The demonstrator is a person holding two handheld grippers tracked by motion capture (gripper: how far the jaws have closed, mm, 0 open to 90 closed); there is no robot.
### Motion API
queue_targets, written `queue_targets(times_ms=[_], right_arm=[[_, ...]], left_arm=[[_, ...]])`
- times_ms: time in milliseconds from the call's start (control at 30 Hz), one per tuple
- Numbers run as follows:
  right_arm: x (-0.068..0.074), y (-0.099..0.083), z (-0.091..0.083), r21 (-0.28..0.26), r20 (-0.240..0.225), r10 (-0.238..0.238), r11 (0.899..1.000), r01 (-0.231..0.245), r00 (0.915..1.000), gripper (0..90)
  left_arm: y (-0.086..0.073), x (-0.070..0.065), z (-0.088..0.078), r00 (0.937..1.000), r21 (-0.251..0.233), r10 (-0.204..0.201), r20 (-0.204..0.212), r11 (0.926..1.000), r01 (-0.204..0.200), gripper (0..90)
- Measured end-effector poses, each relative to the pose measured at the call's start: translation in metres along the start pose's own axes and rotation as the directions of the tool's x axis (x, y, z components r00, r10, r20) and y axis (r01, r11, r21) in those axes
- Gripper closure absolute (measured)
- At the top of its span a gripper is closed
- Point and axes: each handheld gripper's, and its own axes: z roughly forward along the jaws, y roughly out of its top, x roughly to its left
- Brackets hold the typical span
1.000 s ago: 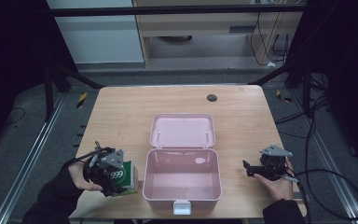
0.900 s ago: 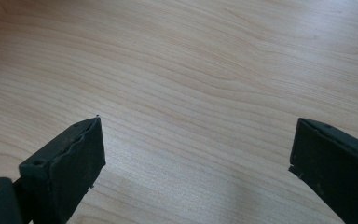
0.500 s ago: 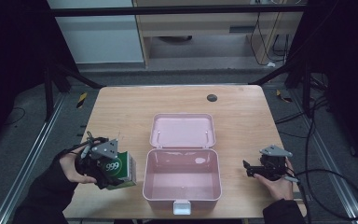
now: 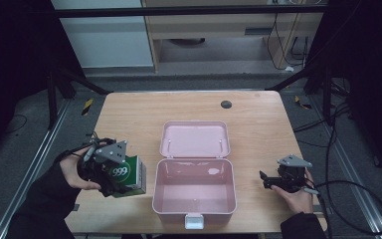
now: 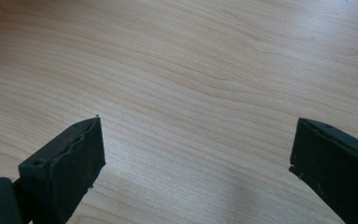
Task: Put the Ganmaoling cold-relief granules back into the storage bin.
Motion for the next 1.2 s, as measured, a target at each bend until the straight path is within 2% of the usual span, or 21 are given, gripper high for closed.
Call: queue_targets(times_ms=[667, 900, 967, 1033, 1067, 1100, 1133, 1167, 1200], right_arm=[[0.0, 0.0, 0.001, -0.005, 0.009, -0.012, 1.0, 0.012, 0.9999, 3.1], [0.0, -0.001, 0.001, -0.005, 0.01, -0.017, 1.0, 0.017, 0.9998, 3.1], [0.0, 0.0, 0.001, -0.005, 0.011, -0.012, 1.0, 0.012, 0.9999, 3.1], [0.0, 0.0, 0.001, -0.005, 0.012, -0.014, 1.0, 0.014, 0.9998, 3.1], [0.0, 0.0, 0.001, -0.004, 0.012, -0.016, 1.0, 0.016, 0.9998, 3.1], [0.0, -0.001, 0.001, -0.003, 0.012, -0.018, 1.0, 0.018, 0.9998, 3.1], [0.0, -0.001, 0.001, -0.003, 0.012, -0.018, 1.0, 0.018, 0.9998, 3.1], [0.0, 0.0, 0.001, -0.001, 0.013, -0.016, 1.0, 0.016, 0.9998, 3.1], [0.0, 0.0, 0.001, -0.001, 0.013, -0.016, 1.0, 0.016, 0.9998, 3.1]], left_arm=[[0.024, -0.021, 0.005, 0.9987, 0.02, 0.039, 0.033, 0.999, -0.04, 14.1], [0.031, -0.026, 0.009, 0.9952, 0.048, 0.083, 0.051, 0.9951, -0.086, 14.1], [0.033, -0.027, 0.01, 0.9923, 0.075, 0.108, 0.061, 0.9909, -0.112, 14.1], [0.039, -0.021, 0.006, 0.9684, 0.172, 0.231, 0.094, 0.9544, -0.244, 14.1], [0.039, -0.021, 0.006, 0.9684, 0.172, 0.231, 0.094, 0.9544, -0.244, 14.1], [0.04, -0.02, 0.007, 0.9633, 0.186, 0.248, 0.103, 0.9466, -0.263, 14.1], [0.041, -0.022, 0.008, 0.9627, 0.186, 0.249, 0.106, 0.946, -0.265, 14.1], [0.041, -0.023, 0.01, 0.9652, 0.178, 0.239, 0.107, 0.9504, -0.255, 14.1], [0.042, -0.025, 0.012, 0.9656, 0.179, 0.237, 0.106, 0.9507, -0.253, 14.1]])
